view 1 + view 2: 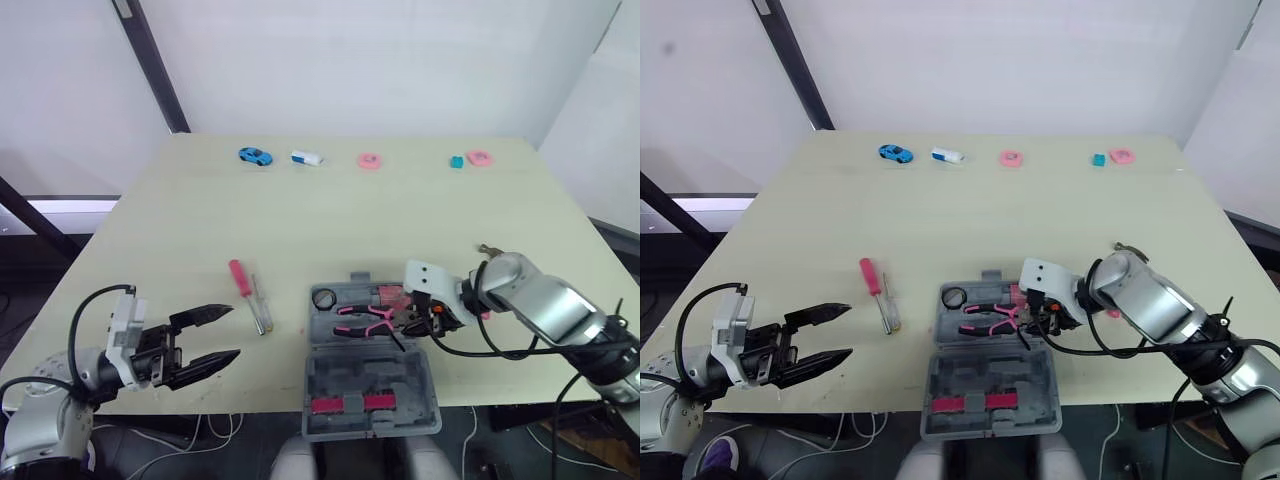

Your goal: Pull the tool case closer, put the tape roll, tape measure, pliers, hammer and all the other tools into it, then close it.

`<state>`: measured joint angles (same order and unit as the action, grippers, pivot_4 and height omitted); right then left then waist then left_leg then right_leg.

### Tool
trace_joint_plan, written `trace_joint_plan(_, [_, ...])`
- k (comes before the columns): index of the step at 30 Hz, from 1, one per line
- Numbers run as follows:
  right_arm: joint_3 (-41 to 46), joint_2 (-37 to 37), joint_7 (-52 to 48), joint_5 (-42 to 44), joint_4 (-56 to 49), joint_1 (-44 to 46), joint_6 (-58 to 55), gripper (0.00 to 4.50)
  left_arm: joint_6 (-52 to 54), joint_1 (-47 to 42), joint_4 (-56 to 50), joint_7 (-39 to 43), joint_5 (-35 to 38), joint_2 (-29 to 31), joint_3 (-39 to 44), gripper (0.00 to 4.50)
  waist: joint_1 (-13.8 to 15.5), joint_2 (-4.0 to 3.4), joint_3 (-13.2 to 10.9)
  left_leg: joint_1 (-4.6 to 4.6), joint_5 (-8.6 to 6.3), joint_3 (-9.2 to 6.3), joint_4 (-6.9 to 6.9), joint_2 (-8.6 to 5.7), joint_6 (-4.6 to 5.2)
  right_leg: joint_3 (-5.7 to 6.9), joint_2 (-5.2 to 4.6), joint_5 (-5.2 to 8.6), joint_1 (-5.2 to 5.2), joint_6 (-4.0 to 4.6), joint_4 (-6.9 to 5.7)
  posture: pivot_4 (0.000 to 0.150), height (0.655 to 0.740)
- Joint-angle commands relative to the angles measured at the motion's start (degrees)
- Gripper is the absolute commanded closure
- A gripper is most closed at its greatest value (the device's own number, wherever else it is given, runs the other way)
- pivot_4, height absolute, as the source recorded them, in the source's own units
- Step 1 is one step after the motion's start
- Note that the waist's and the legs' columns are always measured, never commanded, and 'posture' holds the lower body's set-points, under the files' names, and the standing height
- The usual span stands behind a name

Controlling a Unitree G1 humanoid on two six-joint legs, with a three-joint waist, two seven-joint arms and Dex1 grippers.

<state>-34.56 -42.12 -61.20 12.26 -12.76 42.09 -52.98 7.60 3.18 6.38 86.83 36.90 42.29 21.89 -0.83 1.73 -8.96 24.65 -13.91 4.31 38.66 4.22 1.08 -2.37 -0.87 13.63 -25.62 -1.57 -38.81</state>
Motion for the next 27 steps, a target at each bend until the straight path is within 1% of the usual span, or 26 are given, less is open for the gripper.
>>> trace_joint_plan(1, [-2.1,2.9,-0.2,-2.8,2.7,3.1,2.1,3.51,-0.9,-0.2,-0.3,0.2,0.0,0.4,0.1,0.0,0.0,0.0,0.0,0.0,0.0,0.01,0.0,-0.01,0.0,0.0,-0.01,0.0,0.0,0.0,0.0,0.15,0.74])
trace_joint_plan(8, [-5.7,8.3,-0.9,-6.4,7.6,5.5,3.8,3.51,-1.3,-0.4,-0.2,-0.1,-0.4,0.1,-0.3,0.0,0.0,0.0,0.0,0.01,0.0,0.02,0.0,0.0,0.0,0.01,0.0,-0.02,-0.01,-0.02,-0.01,0.15,0.74])
trace_joint_plan(13, [-6.9,10.8,-2.0,-7.7,9.6,6.0,5.1,3.51,-1.9,0.5,-1.0,-0.7,-0.5,-0.6,-0.6,0.0,0.0,0.0,0.0,0.0,0.0,0.01,0.0,0.0,0.0,0.02,0.0,-0.03,-0.01,-0.04,-0.02,0.15,0.74])
trace_joint_plan(15, [-6.7,11.5,-2.6,-8.0,10.5,6.0,5.8,2.47,-2.0,0.9,-1.3,-0.8,-0.4,-0.7,-0.6,0.0,-0.1,0.01,0.0,-0.01,0.0,0.01,0.0,0.0,0.0,0.02,0.0,-0.03,-0.01,-0.04,-0.02,0.15,0.74])
trace_joint_plan(16, [-6.6,11.6,-2.9,-8.2,10.8,6.0,6.2,2.14,-2.0,1.1,-1.4,-0.9,-0.4,-0.8,-0.7,0.0,-0.1,0.01,0.0,-0.02,0.0,0.01,0.0,0.0,0.0,0.02,0.01,-0.03,-0.01,-0.05,-0.02,0.15,0.74])
trace_joint_plan(17, [-6.6,11.7,-3.2,-8.4,11.1,6.0,6.5,1.69,-2.0,1.2,-1.5,-0.9,-0.4,-0.8,-0.7,0.0,-0.1,0.0,0.0,-0.02,0.0,0.01,-0.01,0.01,0.0,0.02,0.01,-0.03,-0.01,-0.05,-0.03,0.15,0.74])
trace_joint_plan(18, [-6.5,11.9,-3.1,-8.8,11.4,6.0,7.1,1.11,-2.0,1.4,-1.6,-1.0,-0.3,-0.8,-0.7,0.0,-0.1,0.01,0.0,-0.02,0.0,0.0,-0.01,0.01,0.0,0.03,0.01,-0.03,-0.01,-0.05,-0.03,0.15,0.74])
trace_joint_plan(20, [-5.6,11.8,-2.6,-9.3,11.5,5.6,9.0,0.12,-2.1,1.7,-1.8,-1.0,-0.3,-1.0,-0.9,0.0,0.0,0.01,0.0,-0.01,0.0,0.0,-0.01,0.0,0.0,0.03,0.01,-0.04,-0.01,-0.05,-0.03,0.15,0.74])
trace_joint_plan(23, [-2.9,11.4,-1.8,-9.0,11.2,4.1,12.7,0.12,-2.1,2.0,-2.2,-1.1,-0.1,-1.1,-1.0,0.0,0.1,0.01,0.0,-0.01,0.0,0.01,0.0,0.0,0.0,0.03,-0.01,-0.02,-0.01,-0.03,-0.02,0.15,0.74])
trace_joint_plan(25, [1.5,11.8,-1.2,-6.6,10.6,1.3,17.4,0.12,-2.1,2.0,-2.3,-1.3,-0.1,-1.2,-1.1,0.0,0.1,0.03,0.0,0.0,0.0,0.01,0.0,0.0,0.0,0.04,-0.01,-0.02,0.0,-0.03,-0.01,0.15,0.74])
trace_joint_plan(27, [6.3,13.3,-0.2,-4.1,10.4,-2.2,24.3,0.12,-2.1,2.1,-2.4,-1.4,-0.1,-1.3,-1.1,0.0,0.2,0.04,0.0,0.0,0.0,-0.01,0.0,-0.01,-0.01,0.05,-0.01,-0.03,0.02,-0.05,0.0,0.15,0.74])
